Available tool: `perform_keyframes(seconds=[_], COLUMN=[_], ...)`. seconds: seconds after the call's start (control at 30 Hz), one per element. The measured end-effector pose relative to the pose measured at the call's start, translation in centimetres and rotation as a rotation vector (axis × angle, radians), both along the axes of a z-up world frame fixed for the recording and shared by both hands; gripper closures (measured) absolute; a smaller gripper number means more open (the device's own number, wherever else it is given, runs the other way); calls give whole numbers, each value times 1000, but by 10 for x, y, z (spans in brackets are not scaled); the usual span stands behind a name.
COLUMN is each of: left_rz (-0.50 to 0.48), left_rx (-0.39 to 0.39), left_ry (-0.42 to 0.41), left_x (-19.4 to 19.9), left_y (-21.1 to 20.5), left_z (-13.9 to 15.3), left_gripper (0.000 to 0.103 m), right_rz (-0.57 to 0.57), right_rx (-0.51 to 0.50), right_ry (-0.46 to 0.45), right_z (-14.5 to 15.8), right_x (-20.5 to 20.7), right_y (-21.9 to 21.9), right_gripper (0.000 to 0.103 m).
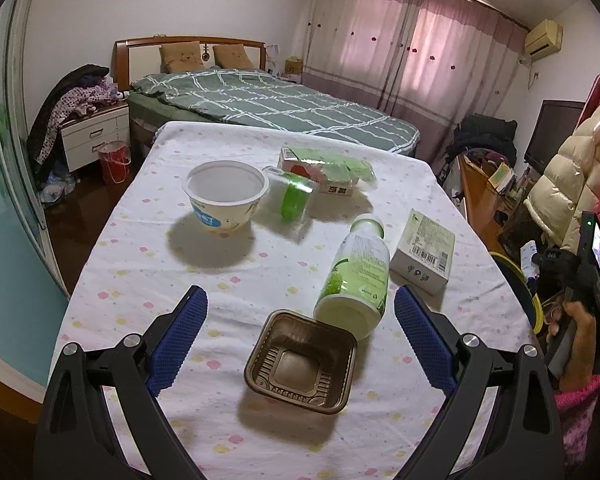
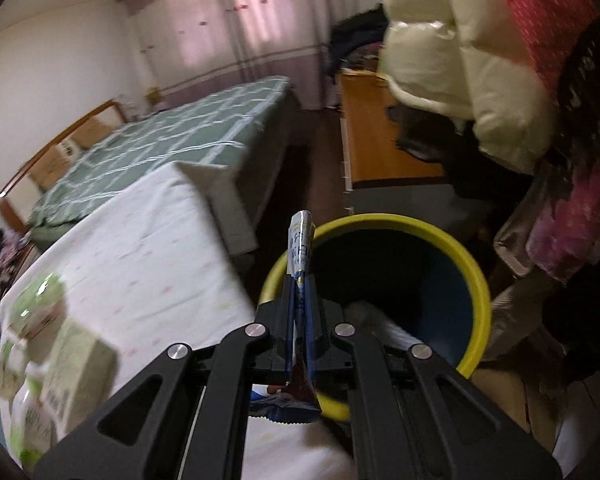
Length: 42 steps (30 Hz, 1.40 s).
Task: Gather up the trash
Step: 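Carry the tube over the bin and open the right tool, then grasp the brown plastic tray with the left tool and lift it toward the bin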
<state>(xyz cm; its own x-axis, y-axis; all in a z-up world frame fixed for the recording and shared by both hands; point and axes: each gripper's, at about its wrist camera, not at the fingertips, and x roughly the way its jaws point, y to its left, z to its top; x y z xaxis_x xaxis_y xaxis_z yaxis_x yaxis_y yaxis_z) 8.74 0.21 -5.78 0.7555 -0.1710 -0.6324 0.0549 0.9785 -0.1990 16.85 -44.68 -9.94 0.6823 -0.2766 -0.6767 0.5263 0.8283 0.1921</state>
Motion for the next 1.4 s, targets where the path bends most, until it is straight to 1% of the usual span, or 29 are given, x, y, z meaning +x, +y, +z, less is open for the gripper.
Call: perform_keyframes(seconds=[0.03, 0.17, 0.23, 0.3, 0.5, 0.57, 0.67, 0.87, 1.0, 1.17, 1.4], left_rz=[-3, -14, -16, -22, -36, -42, -53, -114, -138, -174, -221], left_rx=[1, 3, 2, -2, 10, 23, 34, 93, 169, 154, 145], left_ry=[3, 16, 25, 37, 67, 82, 97, 129, 159, 203, 219], left_x=[0, 3, 5, 7, 11, 12, 13, 16, 24, 32, 37], left_y=[-1, -4, -6, -7, -12, -14, -15, -22, -23, -17, -19], left_z=[0, -4, -6, -10, -19, -24, -29, -41, -54, -66, -71], left_gripper=[10, 10, 10, 10, 10, 10, 10, 10, 10, 10, 10], right_rz=[-25, -58, -61, -64, -51, -36, -36, -35, -34, -32, -28], right_rx=[-2, -1, -10, -25, -62, -49, -57, -49, -48, -46, -43], right_ry=[9, 22, 29, 36, 52, 57, 56, 58, 56, 57, 57], right_z=[-2, -9, -12, -15, -24, -26, -26, -27, -27, -27, -26], right_x=[2, 5, 5, 6, 11, 14, 15, 16, 16, 17, 18], right_y=[-5, -12, -10, -6, 4, 6, 7, 6, 6, 6, 8], right_gripper=[94, 91, 87, 85, 81, 81, 80, 79, 78, 77, 76])
